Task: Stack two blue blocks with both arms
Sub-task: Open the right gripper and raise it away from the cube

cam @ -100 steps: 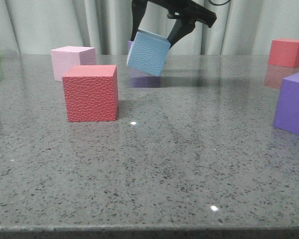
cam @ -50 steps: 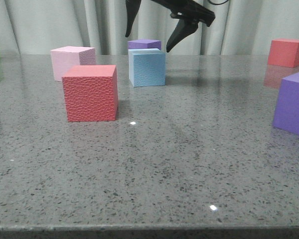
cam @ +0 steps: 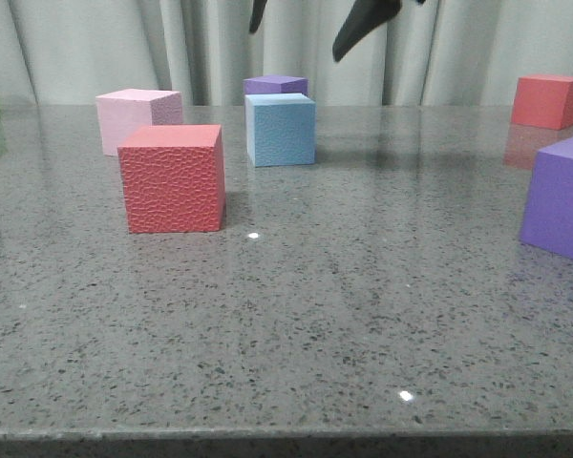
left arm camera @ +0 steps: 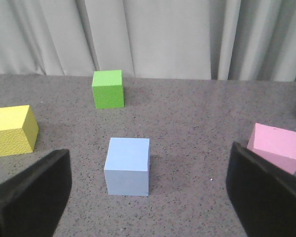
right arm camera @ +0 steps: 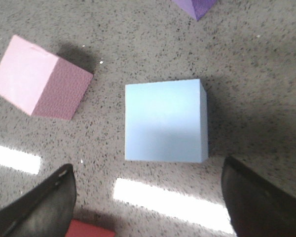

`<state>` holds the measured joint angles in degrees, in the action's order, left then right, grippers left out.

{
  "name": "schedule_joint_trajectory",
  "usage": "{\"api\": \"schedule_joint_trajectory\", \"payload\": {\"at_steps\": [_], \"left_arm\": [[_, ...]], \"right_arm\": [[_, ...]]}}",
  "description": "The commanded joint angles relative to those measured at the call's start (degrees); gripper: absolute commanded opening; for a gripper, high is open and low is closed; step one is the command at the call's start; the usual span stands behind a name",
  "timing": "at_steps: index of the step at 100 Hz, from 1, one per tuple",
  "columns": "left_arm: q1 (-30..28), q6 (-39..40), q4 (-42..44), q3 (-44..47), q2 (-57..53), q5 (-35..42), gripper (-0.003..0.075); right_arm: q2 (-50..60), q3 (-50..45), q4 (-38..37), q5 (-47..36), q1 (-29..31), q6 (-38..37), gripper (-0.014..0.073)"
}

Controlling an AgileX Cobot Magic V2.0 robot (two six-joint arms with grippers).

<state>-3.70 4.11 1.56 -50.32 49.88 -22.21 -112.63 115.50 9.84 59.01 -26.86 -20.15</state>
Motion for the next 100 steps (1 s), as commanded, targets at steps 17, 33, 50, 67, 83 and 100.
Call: {"api": "schedule_joint_trajectory", "payload": {"at_steps": [17, 33, 50, 67, 83, 100], "left_arm": [[-3.25, 0.27, 0.28, -13.74, 11.66, -7.25, 0.0619], [-3.78, -0.77, 0.28, -22.23, 20.99, -15.70, 0.0619], [-3.78, -3.33, -2.17, -29.31, 30.34, -20.92, 0.0619], [-3.78, -4.11, -2.39, -33.72, 35.93, -21.53, 0.0619], [-3.78, -5.52, -2.39, -37.22, 40.73, -22.97, 0.0619], [-3.78, -5.60, -2.39, -40.06, 45.76, -25.75, 0.0619]], "right_arm": [[12.58, -3.30, -3.36, -2.27, 0.14, 2.51, 0.0600], [21.49, -15.43, -3.36, -8.99, 0.14, 3.20, 0.0600], [31.81, -29.59, -3.38, -17.66, 0.14, 4.60, 0.0600], [41.04, -38.91, -3.92, -21.07, 0.14, 6.15, 0.0600], [46.46, -43.08, -6.44, -21.00, 0.14, 7.08, 0.0600], [49.65, -43.96, -6.49, -21.32, 0.14, 7.08, 0.0600]]}}
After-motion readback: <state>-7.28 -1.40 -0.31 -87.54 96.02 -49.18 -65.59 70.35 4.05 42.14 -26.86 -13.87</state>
